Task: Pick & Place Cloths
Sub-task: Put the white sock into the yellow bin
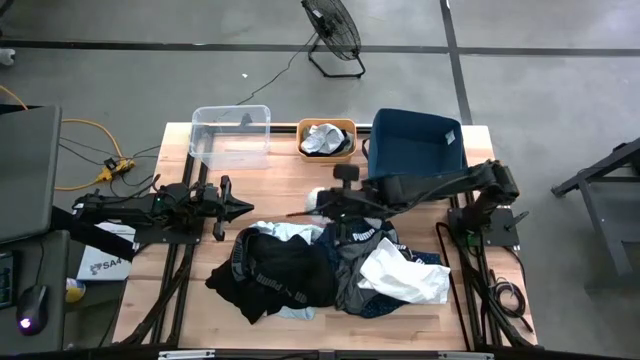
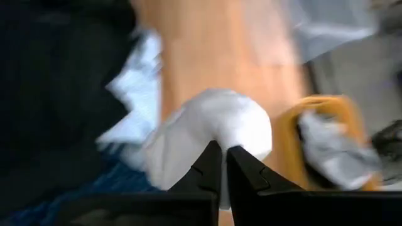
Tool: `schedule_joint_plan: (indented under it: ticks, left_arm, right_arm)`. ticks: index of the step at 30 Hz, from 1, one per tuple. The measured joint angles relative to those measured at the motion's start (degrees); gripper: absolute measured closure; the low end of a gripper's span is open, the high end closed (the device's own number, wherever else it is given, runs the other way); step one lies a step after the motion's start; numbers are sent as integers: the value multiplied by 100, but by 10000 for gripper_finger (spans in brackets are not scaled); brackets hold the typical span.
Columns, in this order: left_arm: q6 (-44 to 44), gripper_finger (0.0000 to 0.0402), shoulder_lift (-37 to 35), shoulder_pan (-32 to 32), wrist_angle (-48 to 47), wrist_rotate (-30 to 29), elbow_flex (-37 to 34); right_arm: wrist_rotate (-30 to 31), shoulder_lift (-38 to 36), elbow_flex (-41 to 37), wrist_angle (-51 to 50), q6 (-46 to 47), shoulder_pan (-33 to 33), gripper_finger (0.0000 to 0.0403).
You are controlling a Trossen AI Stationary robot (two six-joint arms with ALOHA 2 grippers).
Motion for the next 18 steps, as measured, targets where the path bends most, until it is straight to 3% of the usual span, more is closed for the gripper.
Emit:
schedule_joint_plan:
  ticks: [11, 18]
  left_arm:
    - [0, 389, -1, 0, 1, 5, 0]
    - [0, 389, -1, 1, 1, 7, 0]
  right_arm:
    - [2112, -234, -2, 1570, -1474, -453, 399]
    - [1833, -232, -1, 2601, -1993, -1144, 399]
